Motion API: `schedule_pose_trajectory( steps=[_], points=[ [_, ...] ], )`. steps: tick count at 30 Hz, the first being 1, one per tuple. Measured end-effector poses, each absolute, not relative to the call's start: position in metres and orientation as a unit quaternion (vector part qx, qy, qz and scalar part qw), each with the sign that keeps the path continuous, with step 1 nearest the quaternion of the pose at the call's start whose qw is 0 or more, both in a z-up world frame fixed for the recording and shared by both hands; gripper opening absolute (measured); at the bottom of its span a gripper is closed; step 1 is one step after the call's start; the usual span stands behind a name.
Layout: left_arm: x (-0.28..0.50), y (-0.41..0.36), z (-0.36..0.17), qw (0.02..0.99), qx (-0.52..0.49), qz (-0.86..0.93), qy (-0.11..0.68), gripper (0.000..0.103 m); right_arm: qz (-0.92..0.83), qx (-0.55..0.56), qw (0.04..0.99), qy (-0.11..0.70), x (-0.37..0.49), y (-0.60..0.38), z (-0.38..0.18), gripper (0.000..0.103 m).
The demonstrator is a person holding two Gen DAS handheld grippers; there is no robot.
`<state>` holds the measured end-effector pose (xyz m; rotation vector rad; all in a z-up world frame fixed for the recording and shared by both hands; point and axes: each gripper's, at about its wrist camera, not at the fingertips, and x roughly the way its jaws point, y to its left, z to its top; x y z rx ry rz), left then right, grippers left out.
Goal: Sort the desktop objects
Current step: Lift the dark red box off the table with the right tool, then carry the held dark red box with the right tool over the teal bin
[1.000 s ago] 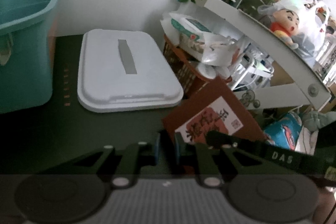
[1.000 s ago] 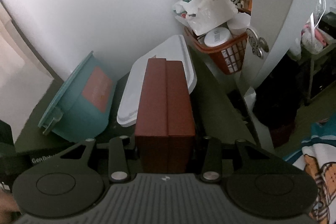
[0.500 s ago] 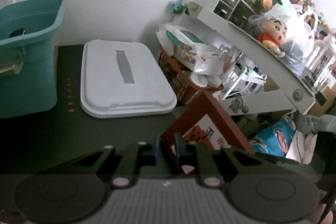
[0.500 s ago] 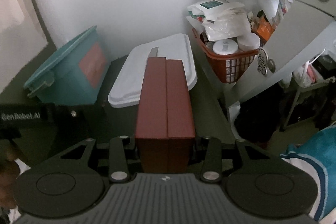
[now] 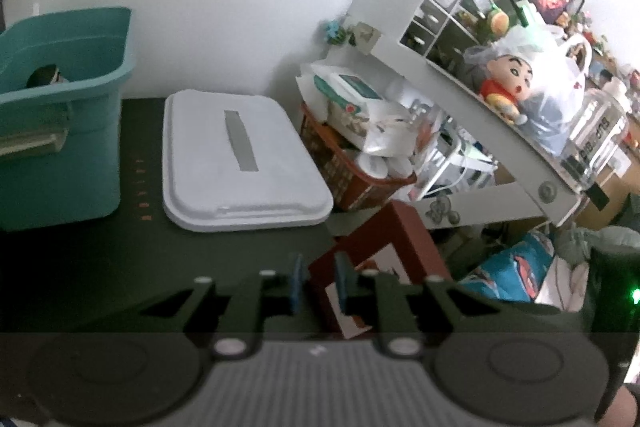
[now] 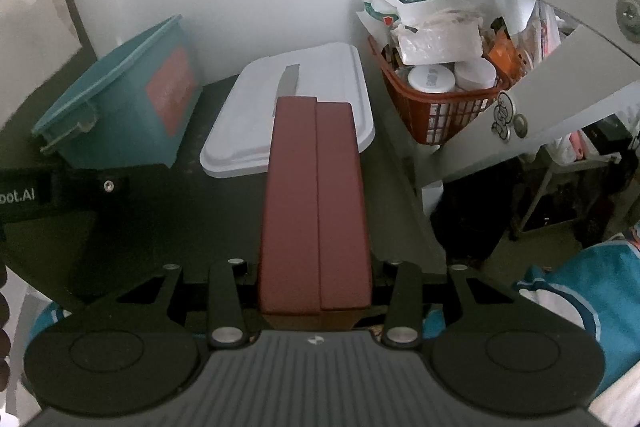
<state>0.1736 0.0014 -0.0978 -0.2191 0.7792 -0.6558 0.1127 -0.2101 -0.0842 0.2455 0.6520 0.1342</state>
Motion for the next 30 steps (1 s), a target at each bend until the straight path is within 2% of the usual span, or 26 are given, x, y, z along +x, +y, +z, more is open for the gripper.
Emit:
schedule_pose_trajectory(
  steps=[15, 30],
  points=[
    [0.164, 0.024, -0.070, 0.886, -0.121, -0.303, 0.329, 0.019, 0.077, 0.072, 0.954, 0.282, 0.099, -0.192, -0.037, 0.044],
    [0.163, 0.041, -0.054, 0.907, -0.103, -0.282, 0.296, 0.019, 0.100, 0.022, 0.968, 0.229, 0.109, -0.173, 0.034, 0.044]
  ],
)
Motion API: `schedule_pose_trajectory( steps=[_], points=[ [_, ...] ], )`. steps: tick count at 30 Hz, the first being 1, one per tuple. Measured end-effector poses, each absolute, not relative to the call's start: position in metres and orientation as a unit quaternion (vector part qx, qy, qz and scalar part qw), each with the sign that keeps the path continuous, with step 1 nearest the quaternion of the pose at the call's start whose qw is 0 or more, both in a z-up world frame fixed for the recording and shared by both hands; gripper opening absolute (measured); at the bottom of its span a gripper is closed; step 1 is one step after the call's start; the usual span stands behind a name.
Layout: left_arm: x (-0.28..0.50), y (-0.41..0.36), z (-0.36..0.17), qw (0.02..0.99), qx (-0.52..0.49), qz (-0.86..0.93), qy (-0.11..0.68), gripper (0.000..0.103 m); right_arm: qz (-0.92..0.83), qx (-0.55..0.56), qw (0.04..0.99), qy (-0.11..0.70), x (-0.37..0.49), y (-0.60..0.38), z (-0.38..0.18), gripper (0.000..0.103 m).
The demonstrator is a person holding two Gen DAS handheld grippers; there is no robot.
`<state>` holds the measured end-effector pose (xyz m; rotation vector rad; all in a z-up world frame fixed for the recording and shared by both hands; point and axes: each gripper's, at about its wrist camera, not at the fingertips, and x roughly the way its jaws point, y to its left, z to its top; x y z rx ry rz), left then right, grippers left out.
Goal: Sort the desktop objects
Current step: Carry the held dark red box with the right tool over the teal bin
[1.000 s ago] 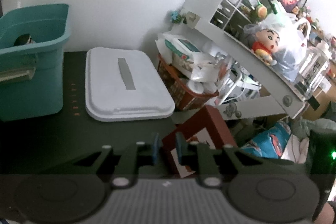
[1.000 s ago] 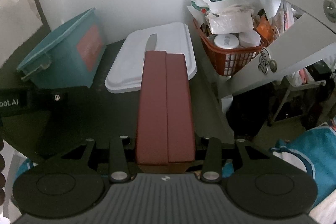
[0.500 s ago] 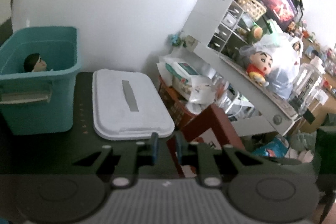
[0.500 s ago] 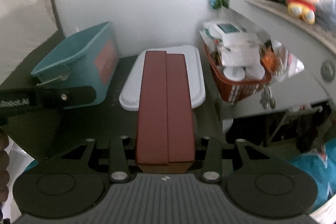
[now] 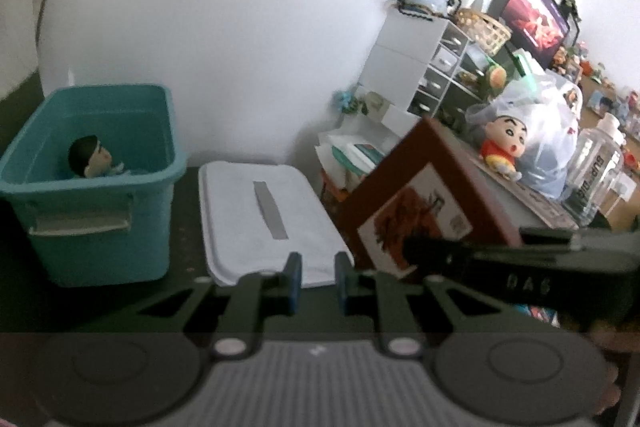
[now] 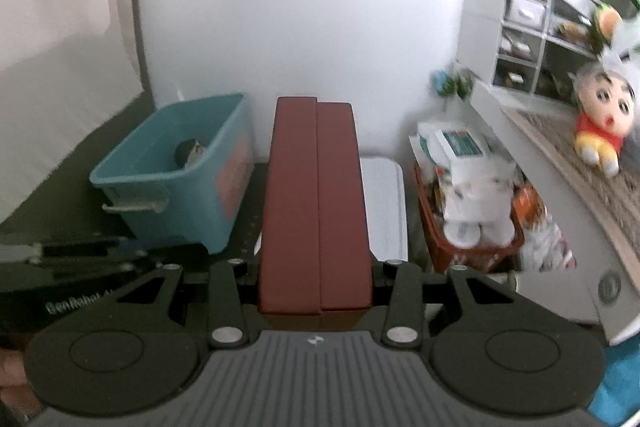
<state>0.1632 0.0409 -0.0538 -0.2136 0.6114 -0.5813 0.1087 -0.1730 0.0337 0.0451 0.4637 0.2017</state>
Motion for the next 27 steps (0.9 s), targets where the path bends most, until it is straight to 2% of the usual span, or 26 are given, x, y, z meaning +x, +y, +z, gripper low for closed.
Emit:
schedule_pose_trajectory(
  steps=[12, 27],
  points=[
    [0.173, 0.066, -0.048, 0.914, -0.130, -0.256, 0.286, 0.019, 0.120, -0.005, 0.975, 0.189, 0.129, -0.147, 0.083, 0.044],
    [0.191, 0.097, -0.057, 0.913, -0.167, -0.218, 0.302, 0.019, 0.168, -0.027, 0.970, 0.171, 0.156, -0.100, 0.111, 0.044]
  ],
)
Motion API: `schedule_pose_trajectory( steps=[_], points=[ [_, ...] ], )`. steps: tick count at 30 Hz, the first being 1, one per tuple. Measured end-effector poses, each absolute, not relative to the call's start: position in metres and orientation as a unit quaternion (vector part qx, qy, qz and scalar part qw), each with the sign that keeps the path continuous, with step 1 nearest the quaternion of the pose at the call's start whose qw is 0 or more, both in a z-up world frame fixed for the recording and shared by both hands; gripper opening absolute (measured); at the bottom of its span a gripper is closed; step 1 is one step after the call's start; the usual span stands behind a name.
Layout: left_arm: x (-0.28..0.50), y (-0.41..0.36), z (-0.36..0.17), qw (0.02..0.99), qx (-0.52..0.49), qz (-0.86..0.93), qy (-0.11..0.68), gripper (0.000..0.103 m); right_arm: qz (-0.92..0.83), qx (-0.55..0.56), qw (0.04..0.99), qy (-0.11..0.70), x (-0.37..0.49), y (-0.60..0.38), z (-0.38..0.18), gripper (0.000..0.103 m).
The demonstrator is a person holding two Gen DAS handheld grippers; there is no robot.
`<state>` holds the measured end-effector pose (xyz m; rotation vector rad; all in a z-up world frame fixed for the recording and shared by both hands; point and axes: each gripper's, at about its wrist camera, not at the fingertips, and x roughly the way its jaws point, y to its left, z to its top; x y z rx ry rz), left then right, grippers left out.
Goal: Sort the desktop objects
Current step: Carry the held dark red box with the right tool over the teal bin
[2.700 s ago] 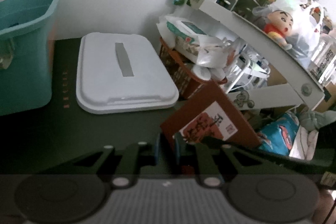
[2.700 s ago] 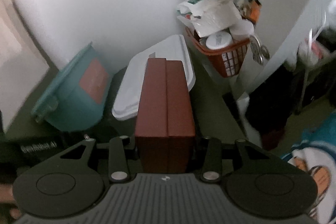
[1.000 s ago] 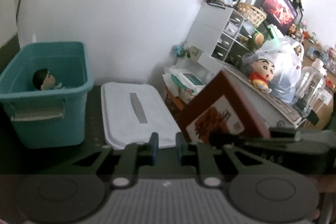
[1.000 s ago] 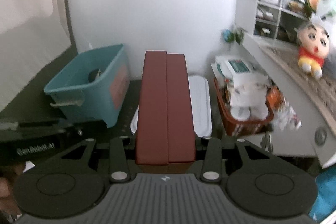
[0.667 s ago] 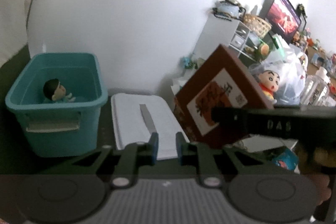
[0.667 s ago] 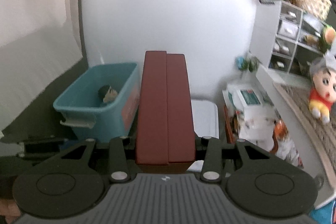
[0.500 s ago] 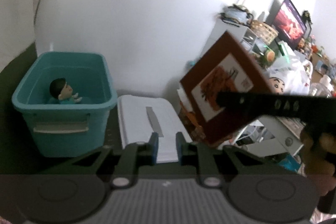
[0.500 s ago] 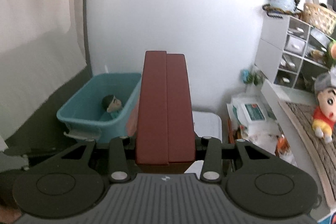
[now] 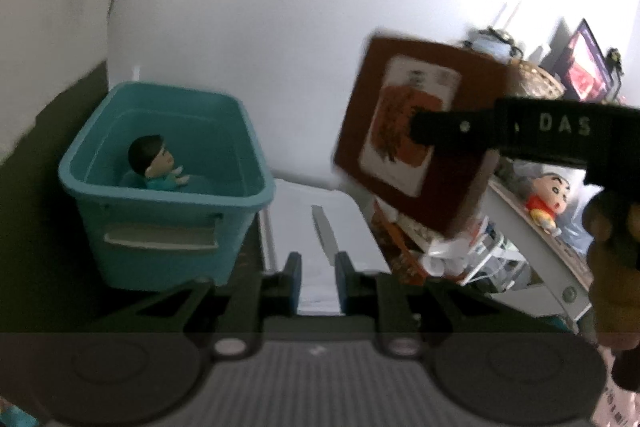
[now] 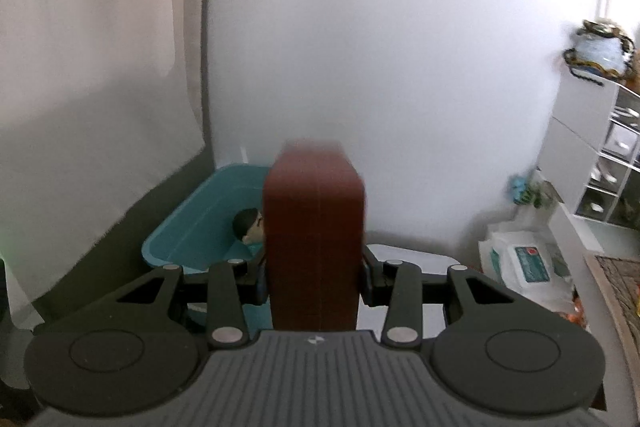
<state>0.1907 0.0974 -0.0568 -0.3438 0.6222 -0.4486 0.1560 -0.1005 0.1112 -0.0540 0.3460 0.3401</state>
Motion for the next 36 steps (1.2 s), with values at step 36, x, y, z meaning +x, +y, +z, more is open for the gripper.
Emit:
schedule_pose_trajectory(
  steps=[36],
  points=[
    [0.217, 0.116, -0.085, 0.898, -0.205, -0.202, 0.334, 0.019, 0.220, -0.026, 0.959, 0.177, 0.230, -0.020, 0.093, 0.044]
  ],
)
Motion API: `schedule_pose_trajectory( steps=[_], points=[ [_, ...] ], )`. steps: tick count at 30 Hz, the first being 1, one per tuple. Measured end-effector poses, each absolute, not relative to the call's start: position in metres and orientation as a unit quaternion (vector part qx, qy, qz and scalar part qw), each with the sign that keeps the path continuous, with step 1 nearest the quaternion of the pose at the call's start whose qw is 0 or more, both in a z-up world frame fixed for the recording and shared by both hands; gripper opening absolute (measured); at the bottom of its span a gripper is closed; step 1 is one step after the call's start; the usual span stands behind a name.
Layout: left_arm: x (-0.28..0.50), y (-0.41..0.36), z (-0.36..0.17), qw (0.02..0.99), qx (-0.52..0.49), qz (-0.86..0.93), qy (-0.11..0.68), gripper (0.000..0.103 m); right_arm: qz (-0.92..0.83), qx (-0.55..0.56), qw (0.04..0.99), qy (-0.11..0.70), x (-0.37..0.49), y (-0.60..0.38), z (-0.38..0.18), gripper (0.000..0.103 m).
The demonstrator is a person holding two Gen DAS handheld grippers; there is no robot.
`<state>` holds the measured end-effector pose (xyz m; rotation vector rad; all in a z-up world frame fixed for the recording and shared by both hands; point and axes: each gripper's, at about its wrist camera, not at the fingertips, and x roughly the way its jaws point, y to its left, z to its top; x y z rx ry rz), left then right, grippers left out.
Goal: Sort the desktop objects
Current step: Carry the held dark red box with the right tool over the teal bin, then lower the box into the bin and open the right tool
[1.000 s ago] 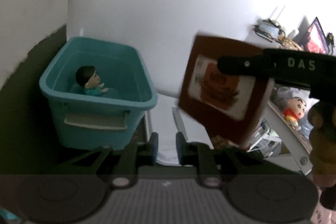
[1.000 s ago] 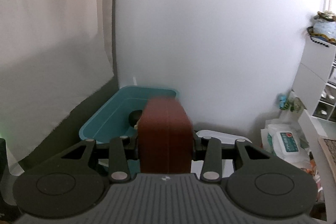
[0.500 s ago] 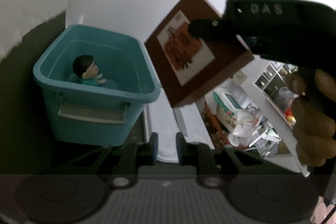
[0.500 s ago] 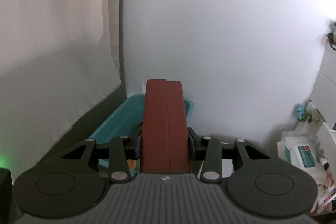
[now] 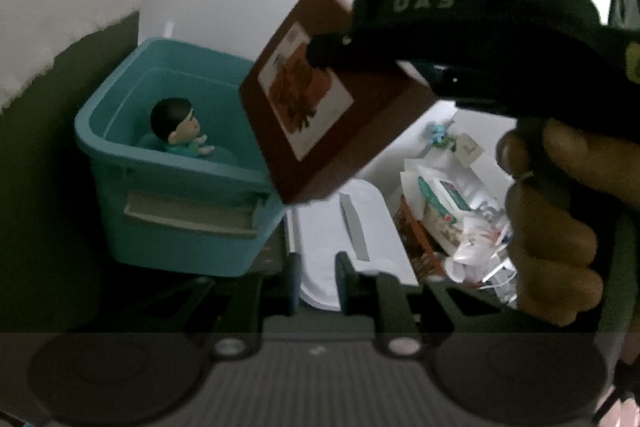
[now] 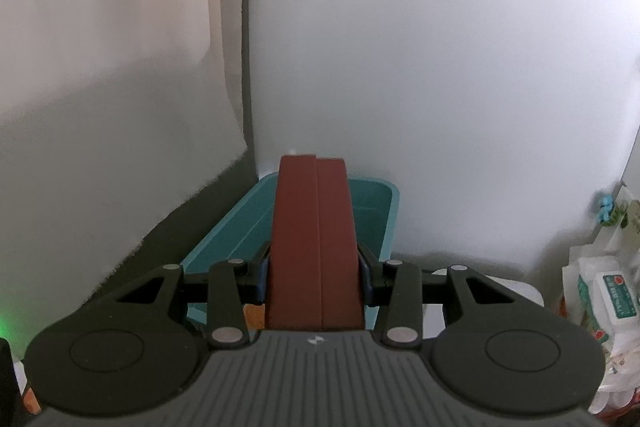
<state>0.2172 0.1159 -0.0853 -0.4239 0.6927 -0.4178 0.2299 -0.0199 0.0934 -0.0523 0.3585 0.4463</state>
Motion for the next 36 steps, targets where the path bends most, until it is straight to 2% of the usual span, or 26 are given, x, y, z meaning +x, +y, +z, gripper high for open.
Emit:
schedule_pose_trajectory(
  steps=[36],
  points=[
    [0.228, 0.134, -0.096, 0.893, -0.235, -0.158, 0.350, 0.019, 0.210, -0.031, 0.951, 0.224, 0.273, -0.004, 0.064, 0.046]
  ],
)
